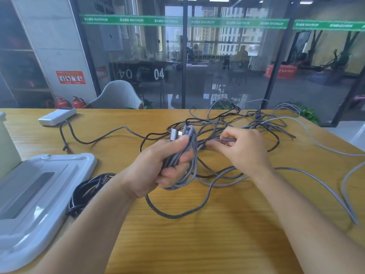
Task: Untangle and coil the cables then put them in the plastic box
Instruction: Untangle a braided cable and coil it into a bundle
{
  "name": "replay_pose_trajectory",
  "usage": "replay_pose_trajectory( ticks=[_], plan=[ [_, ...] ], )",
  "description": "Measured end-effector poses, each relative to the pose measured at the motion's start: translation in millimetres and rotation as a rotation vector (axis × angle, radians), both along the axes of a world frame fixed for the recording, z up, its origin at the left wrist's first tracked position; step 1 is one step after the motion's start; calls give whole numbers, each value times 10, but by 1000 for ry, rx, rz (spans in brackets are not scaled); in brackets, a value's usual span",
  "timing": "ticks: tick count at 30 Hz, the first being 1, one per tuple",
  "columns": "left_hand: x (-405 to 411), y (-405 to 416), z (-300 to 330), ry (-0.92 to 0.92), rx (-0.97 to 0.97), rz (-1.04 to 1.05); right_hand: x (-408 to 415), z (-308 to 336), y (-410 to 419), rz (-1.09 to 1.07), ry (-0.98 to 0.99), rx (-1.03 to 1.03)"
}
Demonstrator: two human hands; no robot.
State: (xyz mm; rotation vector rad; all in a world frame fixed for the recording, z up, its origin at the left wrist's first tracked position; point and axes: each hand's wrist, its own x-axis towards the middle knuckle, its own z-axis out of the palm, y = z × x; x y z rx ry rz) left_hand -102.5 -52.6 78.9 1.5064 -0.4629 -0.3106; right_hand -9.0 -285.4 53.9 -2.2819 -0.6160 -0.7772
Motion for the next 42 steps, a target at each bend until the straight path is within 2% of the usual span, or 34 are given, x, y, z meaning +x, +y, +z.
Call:
replay_pose_trajectory(
  ticks=[2,4,9,14,18,24,26,28,32,35,37,39,42],
  plan=[
    [2,-33,-20,-45,82,-9,-54,2,106,-26,-86,23],
    [7,-38,-32,-78,147,-3,-97,-1,166,-8,-77,71],
    [20,-88,-54,-147,299,30,-174,-27,251,97,97,251],
    [41,-162,-74,-136,381,49,-194,13,314,205,323,418],
    [67,-224,-106,-129,410,164,-322,141,306,329,498,535],
    [199,-253,-271,-214,443,429,-455,245,287,361,462,423],
    [249,-234,-297,-207,403,532,-507,250,295,375,450,370],
    [277,-191,-286,-159,269,601,-553,229,316,379,427,272],
    [263,-41,-223,-47,-22,628,-605,165,356,360,384,-3],
    [288,33,-207,-19,-167,660,-610,120,374,395,336,-200],
    [312,42,-213,-21,-193,699,-644,116,395,531,383,-198],
    [321,44,-216,-38,-191,711,-689,133,396,676,534,-115],
    [332,96,-206,-57,-207,721,-712,129,393,762,630,-96]
  ],
)
